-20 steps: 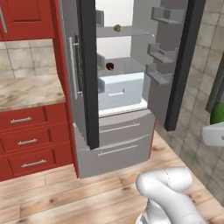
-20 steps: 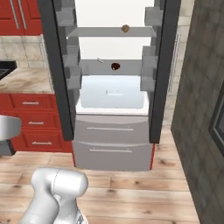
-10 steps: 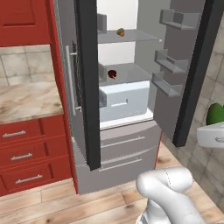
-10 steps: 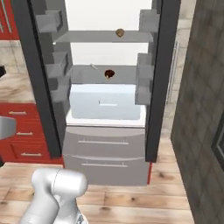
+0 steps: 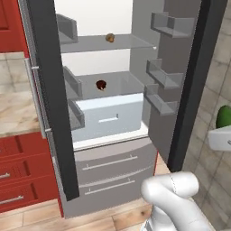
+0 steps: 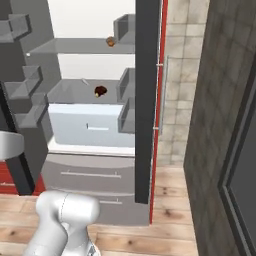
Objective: Transport the steak and avocado to the fridge. Place the steak on the rack containing meat and place the avocado on the rack containing the vegetable, ensuring meats and vegetables are on different racks.
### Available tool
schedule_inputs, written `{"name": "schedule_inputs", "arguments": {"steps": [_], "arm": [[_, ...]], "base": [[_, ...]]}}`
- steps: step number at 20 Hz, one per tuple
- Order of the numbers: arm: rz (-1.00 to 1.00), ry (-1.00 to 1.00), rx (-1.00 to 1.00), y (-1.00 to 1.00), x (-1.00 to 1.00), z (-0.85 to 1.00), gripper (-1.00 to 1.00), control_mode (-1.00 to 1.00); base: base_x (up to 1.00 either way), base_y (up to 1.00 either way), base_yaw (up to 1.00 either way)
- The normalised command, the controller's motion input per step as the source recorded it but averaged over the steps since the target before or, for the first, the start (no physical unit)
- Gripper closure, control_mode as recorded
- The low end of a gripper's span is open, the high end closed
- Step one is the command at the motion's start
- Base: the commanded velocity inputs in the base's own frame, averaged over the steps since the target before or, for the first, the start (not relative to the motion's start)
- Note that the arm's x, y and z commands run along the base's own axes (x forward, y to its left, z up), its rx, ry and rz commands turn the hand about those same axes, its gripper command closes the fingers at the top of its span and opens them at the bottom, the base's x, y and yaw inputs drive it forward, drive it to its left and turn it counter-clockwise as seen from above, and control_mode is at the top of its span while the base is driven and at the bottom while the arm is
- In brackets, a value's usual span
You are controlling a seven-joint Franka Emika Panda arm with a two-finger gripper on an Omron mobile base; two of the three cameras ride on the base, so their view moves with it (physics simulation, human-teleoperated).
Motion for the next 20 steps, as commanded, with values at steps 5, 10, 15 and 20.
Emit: {"name": "schedule_inputs", "arguments": {"steps": [5,10,15,20], "arm": [[0.0,0.0,0.0,0.0,0.0,0.0,1.0,1.0],[0.0,0.0,0.0,0.0,0.0,0.0,1.0,1.0],[0.0,0.0,0.0,0.0,0.0,0.0,1.0,1.0],[0.0,0.0,0.0,0.0,0.0,0.0,1.0,1.0]], "base": [[0.86,-0.03,0.0],[1.0,0.01,0.0],[1.0,0.02,0.0],[1.0,0.2,0.0]]}}
